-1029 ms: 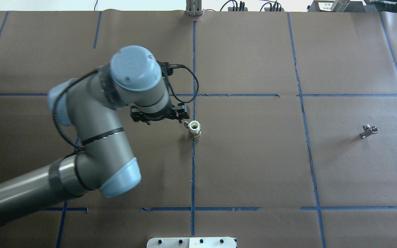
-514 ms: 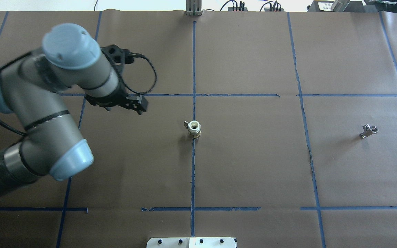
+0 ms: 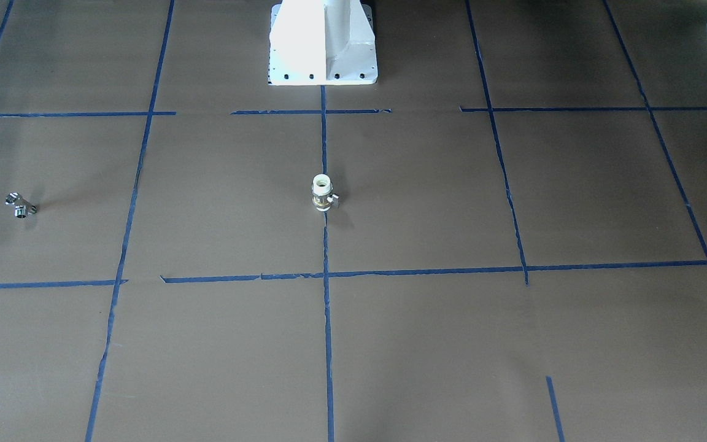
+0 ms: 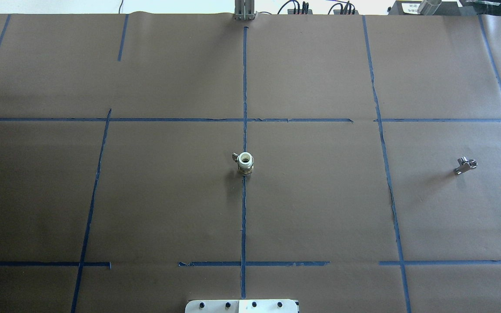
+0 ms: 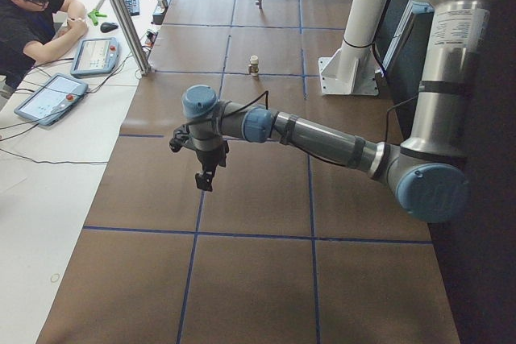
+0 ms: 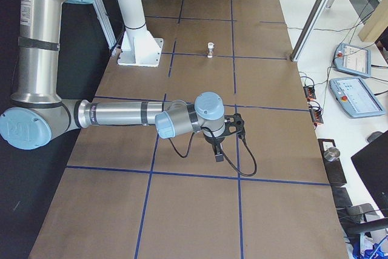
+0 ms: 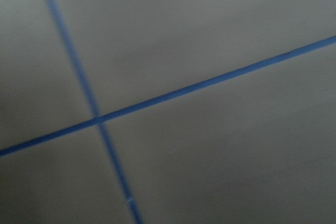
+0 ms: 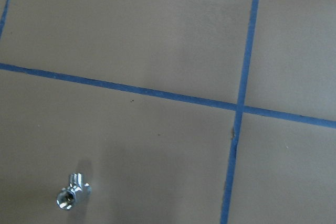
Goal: Assemble PPR valve and pipe with both arms
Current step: 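Release the pipe upright and withdraw the left gripper, then lower the right gripper onto the chrome tee fitting and grasp it, then carry the chrome fitting with the right gripper above the white pipe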
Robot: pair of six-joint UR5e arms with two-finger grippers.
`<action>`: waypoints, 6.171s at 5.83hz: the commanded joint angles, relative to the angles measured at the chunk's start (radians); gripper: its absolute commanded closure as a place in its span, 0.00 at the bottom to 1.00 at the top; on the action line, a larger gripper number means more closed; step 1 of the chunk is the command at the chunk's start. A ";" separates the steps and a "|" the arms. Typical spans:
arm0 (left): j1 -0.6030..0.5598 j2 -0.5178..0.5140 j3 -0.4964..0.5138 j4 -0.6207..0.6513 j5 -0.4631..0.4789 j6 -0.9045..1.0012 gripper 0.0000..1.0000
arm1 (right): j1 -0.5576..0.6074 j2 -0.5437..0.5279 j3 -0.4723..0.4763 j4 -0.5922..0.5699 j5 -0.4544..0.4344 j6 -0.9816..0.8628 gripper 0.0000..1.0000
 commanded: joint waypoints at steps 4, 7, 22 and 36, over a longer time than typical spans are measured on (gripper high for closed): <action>-0.213 0.203 -0.013 -0.118 -0.072 0.079 0.00 | -0.364 0.039 0.058 0.127 -0.159 0.516 0.00; -0.213 0.204 -0.014 -0.121 -0.072 0.079 0.00 | -0.498 0.003 0.015 0.192 -0.278 0.617 0.01; -0.215 0.203 -0.019 -0.123 -0.073 0.075 0.00 | -0.526 0.006 -0.029 0.190 -0.272 0.604 0.94; -0.049 0.175 -0.039 -0.121 -0.069 -0.123 0.00 | -0.934 0.950 0.044 -0.557 -0.527 1.670 1.00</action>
